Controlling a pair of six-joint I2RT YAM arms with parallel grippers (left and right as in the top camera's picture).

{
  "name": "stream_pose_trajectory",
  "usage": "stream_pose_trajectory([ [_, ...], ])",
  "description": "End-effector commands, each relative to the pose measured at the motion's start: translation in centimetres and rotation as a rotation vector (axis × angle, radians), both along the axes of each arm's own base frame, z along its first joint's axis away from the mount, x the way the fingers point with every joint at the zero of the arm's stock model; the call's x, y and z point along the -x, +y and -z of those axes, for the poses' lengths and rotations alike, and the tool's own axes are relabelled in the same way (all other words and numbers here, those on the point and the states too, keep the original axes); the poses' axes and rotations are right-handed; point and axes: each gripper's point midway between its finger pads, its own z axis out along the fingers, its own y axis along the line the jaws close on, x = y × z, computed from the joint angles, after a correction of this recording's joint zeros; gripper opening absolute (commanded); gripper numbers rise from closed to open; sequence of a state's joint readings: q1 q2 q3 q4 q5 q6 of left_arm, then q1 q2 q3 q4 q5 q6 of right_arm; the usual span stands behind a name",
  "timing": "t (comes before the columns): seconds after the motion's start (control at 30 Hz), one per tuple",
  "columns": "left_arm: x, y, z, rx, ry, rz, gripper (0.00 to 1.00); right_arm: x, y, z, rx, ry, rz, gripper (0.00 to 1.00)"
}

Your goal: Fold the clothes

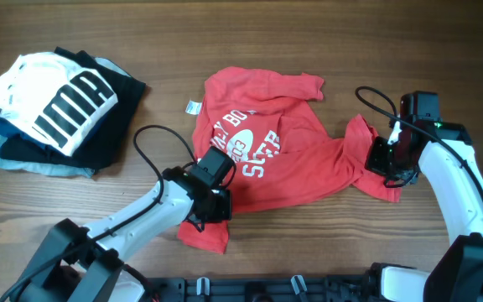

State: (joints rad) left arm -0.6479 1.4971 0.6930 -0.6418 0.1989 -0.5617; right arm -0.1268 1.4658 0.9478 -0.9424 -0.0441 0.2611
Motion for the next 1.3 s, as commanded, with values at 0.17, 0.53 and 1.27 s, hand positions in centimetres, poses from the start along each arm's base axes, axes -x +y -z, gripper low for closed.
stream_pose_trajectory([
  [0.17, -5.6, 3.9, -11.0, -0.013, -0.324, -0.123, 0.04, -1.1, 1.1, -3.6, -0.074, -0.113, 0.001, 0.04],
  [0.53, -7.3, 17.3, -23.7, 0.114, -0.761, -0.675, 0.04, 1.1, -4.2, -17.6, 0.046, -0.481, 0.186, 0.04],
  [1.27, -2.8, 13.7, -43.2, 0.427, -1.100, -0.490, 0.04, 7.2, -4.3, -38.1, 0.224, -0.894, 0.232, 0.04],
])
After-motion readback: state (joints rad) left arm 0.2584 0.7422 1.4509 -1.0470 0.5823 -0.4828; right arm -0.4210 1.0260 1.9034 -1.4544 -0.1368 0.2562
